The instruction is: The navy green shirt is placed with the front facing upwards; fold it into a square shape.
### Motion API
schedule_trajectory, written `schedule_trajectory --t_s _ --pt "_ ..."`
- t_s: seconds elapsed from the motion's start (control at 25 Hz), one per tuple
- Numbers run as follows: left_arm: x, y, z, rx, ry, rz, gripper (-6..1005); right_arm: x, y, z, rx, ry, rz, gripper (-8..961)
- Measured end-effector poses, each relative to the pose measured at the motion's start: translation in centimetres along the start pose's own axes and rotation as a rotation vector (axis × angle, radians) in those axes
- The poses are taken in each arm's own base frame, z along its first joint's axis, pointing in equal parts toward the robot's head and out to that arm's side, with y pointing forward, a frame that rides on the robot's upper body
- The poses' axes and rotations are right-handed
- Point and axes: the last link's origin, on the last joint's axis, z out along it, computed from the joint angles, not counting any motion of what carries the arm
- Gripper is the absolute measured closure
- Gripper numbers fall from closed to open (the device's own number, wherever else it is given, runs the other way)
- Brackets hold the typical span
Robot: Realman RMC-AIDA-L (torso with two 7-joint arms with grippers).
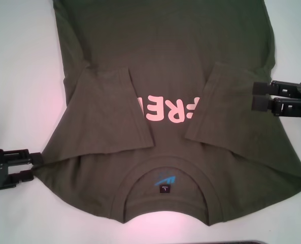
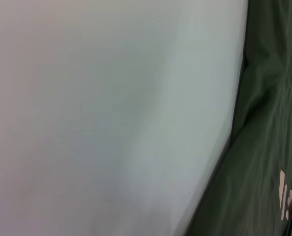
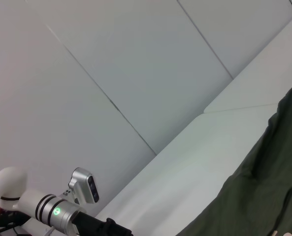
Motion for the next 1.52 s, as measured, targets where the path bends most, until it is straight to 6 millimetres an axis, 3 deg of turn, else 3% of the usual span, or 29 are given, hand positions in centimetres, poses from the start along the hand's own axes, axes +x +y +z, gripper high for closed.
schedule_trajectory --t_s 0.72,1.52 --pt "0.24 -0.41 -0.72 0.013 0.023 -0.01 388 0.11 0.1 0.03 -0.006 0.0 0.003 42" --pt "0.18 0.28 0.2 -0.002 -0.003 -0.004 388 0.24 0.11 -0.02 -0.005 -0.001 0.01 41"
